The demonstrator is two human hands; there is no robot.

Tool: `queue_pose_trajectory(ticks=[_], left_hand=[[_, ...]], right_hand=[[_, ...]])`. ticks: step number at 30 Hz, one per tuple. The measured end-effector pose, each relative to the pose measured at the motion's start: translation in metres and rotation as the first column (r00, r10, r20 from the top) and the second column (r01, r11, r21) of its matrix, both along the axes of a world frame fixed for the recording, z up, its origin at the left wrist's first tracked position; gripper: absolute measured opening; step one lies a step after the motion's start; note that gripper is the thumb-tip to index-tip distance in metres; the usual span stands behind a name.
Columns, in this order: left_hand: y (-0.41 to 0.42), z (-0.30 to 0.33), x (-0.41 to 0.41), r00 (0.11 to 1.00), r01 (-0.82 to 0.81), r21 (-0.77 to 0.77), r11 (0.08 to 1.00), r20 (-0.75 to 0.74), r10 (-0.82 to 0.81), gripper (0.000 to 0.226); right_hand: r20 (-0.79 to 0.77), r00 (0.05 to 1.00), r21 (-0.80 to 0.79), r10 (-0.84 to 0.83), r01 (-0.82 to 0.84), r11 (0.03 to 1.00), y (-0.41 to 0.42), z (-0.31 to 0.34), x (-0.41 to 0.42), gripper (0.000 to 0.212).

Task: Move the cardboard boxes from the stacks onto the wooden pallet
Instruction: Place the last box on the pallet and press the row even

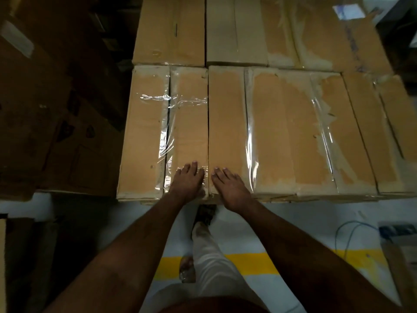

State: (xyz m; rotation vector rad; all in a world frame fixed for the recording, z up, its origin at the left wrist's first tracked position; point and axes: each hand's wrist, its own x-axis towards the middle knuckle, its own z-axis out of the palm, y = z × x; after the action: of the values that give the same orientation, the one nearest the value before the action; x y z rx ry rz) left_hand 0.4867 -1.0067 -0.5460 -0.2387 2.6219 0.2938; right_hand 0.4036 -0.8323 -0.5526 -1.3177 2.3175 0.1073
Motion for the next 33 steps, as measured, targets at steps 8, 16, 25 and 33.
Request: queue_pose_trajectory(ticks=[8,16,25,33], left_hand=[[0.007,0.057,0.017,0.977,-0.134,0.119,0.984,-0.148,0.151,0.066],[0.089,0.080,0.010,0.987,0.055,0.170,0.984,-0.161,-0.027,0.063],[0.210,0.041,-0.068,0.982,0.141,0.136,0.981,-0.141,-0.122,0.069],[0.288,-0.020,-0.152,0.985,0.081,-0.077,0.994,-0.148,-0.092,0.105]], right_hand=[[-0.097,0.992,-0.096,-0.086,0.077,0.992,0.056,0.053,0.034,0.072],[-0.113,0.958,-0.020,-0.264,0.263,0.965,0.165,0.075,0.031,0.068],[-0.121,0.911,0.051,-0.395,0.403,0.914,0.250,0.033,-0.051,0.075],[-0.214,0.942,-0.150,-0.258,0.229,0.962,0.273,-0.039,-0.127,0.081]])
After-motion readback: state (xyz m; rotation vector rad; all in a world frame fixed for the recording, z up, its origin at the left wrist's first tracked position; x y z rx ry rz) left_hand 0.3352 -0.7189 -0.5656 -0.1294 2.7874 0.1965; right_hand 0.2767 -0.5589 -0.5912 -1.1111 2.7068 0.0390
